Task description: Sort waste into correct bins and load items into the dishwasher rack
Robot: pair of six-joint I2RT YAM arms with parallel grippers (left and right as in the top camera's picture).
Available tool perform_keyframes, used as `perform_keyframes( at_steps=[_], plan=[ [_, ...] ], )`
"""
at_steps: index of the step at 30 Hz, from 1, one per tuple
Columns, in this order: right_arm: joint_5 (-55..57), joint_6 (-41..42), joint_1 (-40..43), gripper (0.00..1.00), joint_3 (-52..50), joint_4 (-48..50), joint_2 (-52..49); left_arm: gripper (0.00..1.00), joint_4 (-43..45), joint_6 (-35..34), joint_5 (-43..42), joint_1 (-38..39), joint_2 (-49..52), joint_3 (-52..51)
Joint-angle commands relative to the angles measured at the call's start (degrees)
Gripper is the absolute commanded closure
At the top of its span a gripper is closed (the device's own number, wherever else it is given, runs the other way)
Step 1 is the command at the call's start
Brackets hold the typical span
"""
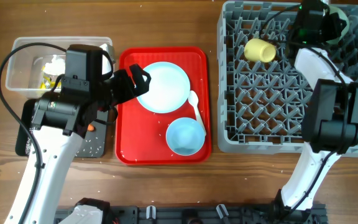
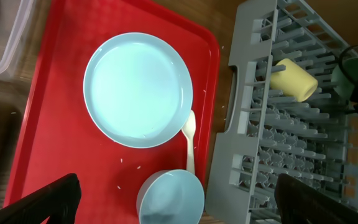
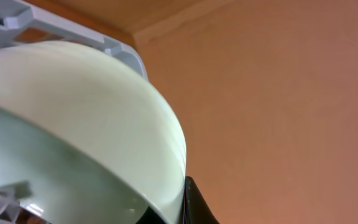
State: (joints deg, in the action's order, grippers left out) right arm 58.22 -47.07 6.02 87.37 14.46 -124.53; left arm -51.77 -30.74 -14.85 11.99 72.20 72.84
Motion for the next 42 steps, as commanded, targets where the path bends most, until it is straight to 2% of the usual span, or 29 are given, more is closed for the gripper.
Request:
perform_keyframes(
  at_steps=[1,6,8,9,10,13,16,19,26,30,35,42],
  plan=[
    [4.8,1.4,-2.3,0.96,0.3,-0.9,-0.6,0.00,0.1,0.5,0.6,-0.3,-0.2,0.7],
    [11.6,1.4,-4.9,0.96,0.3,-1.7,-0.6,0.00,0.1,0.5,0.6,-0.3,-0.2,0.7],
    [14.1,1.4,-5.6,0.91,0.3,-1.7,-0.6,0.00,0.1,0.5,0.6,-0.3,-0.2,0.7],
    [15.1,1.4,-6.0,0.72,0.3,-1.7,-0.6,0.00,0.1,0.5,0.6,-0.3,-0.2,0.7],
    [16.9,1.4,-6.5,0.63,0.3,-1.7,-0.6,0.00,0.1,0.5,0.6,-0.3,-0.2,0.7],
    [19.4,1.4,-7.4,0.52,0.3,-1.8,-0.6,0.00,0.1,0.5,0.6,-0.3,-0.2,0.7],
    [20.9,1.4,-8.1,0.36,0.3,-3.0,-0.6,0.00,0.1,0.5,0.6,-0.3,-0.2,0.7],
    [23.3,1.3,-9.2,0.27,0.3,-3.2,-0.6,0.00,0.1,0.5,0.6,-0.3,-0.2,0.7],
    [25.4,-2.9,-14.0,0.23,0.3,-3.1,0.4,0.00,0.1,0.5,0.6,-0.3,-0.2,0.7],
    [25.4,-2.9,-17.2,0.12,0.3,-2.9,2.9,0.00,0.1,0.5,0.6,-0.3,-0.2,0.7],
    [23.6,-5.3,-18.9,0.09,0.3,-3.0,11.5,0.00,0.1,0.5,0.6,-0.3,-0.2,0.7],
    [22.5,-5.0,-18.9,0.05,0.3,-3.4,28.7,0.00,0.1,0.5,0.6,-0.3,-0.2,0.7]
  ],
)
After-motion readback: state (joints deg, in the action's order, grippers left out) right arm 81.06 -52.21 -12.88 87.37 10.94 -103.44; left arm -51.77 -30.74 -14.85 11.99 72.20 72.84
